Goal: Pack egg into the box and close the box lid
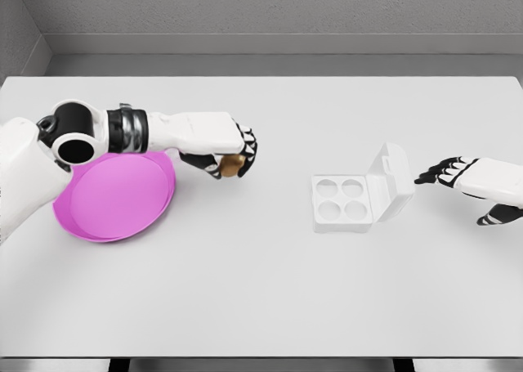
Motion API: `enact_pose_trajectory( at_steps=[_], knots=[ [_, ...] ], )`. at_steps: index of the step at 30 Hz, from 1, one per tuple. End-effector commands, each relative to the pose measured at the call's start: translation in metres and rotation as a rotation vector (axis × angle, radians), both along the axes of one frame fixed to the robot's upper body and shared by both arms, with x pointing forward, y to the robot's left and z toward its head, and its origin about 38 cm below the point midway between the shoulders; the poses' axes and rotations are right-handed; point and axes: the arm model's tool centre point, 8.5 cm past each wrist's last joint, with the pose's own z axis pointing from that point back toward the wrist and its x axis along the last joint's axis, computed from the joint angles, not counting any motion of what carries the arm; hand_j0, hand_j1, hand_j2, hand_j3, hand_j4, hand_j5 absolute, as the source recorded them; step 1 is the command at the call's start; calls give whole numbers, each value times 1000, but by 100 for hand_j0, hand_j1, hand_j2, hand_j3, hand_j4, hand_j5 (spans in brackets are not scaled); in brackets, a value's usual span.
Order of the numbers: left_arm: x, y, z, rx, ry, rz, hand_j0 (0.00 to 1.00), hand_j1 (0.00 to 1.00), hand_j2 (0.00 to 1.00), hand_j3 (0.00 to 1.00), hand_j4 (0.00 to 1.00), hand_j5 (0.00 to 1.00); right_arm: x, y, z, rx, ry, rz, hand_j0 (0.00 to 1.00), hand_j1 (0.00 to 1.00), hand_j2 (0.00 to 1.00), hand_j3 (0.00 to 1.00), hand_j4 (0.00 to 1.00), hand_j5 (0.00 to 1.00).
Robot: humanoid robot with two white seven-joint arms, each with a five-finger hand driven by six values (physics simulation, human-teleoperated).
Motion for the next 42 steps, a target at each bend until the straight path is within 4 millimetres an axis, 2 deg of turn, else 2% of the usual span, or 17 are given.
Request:
enact_pose_trajectory(
  at_steps=[1, 7, 9, 11, 16, 17, 19, 21, 24, 26, 30, 39, 42],
  knots=[
    [-3, -17, -1, -26, 12, -28, 31, 31, 31, 31, 31, 31, 0, 1, 2, 5, -3, 2, 100, 100, 100, 100, 100, 100],
    [-4, -52, 16, -75, -16, -89, 31, 31, 31, 31, 31, 31, -3, 5, -1, 5, 3, 13, 100, 100, 100, 100, 100, 100],
    [-9, -73, 18, -83, -17, -135, 31, 31, 31, 31, 31, 31, -4, 7, -1, 5, 3, 19, 100, 100, 100, 100, 100, 100],
    [-17, -105, 25, -85, -30, -205, 31, 31, 31, 31, 31, 31, -4, 7, -1, 5, 3, 19, 100, 100, 100, 100, 100, 100],
    [-29, -145, 30, -134, -19, -271, 31, 31, 31, 31, 31, 31, -4, 9, 0, 6, -1, 26, 100, 100, 100, 100, 100, 100],
    [-24, -145, 25, -131, -5, -256, 31, 31, 31, 31, 31, 31, -4, 8, 1, 6, -2, 25, 100, 100, 100, 100, 100, 100],
    [-2, -140, 4, -102, 55, -176, 31, 31, 31, 31, 31, 31, -4, 9, 1, 6, -3, 26, 100, 100, 100, 100, 100, 100],
    [12, -141, -16, -87, 116, -121, 31, 31, 31, 31, 31, 31, -4, 9, 1, 6, -2, 29, 100, 100, 100, 100, 100, 100],
    [10, -143, -23, -74, 125, -121, 31, 31, 31, 31, 31, 31, -5, 11, 1, 6, -3, 32, 100, 100, 100, 100, 100, 100],
    [5, -154, -26, -65, 127, -143, 32, 32, 32, 32, 32, 32, -6, 12, 0, 7, 0, 35, 100, 100, 100, 100, 100, 100],
    [-1, -162, -28, -63, 132, -164, 32, 32, 32, 32, 32, 32, -9, 16, 4, -2, -8, 55, 100, 100, 100, 100, 100, 100],
    [-2, -160, -37, -53, 146, -156, 36, 36, 36, 36, 36, 36, -11, 20, 5, -3, -10, 70, 100, 100, 100, 100, 100, 100],
    [-3, -161, -37, -55, 148, -159, 41, 41, 41, 41, 41, 41, -11, 20, 6, -2, -12, 71, 100, 100, 100, 100, 100, 100]
  ],
)
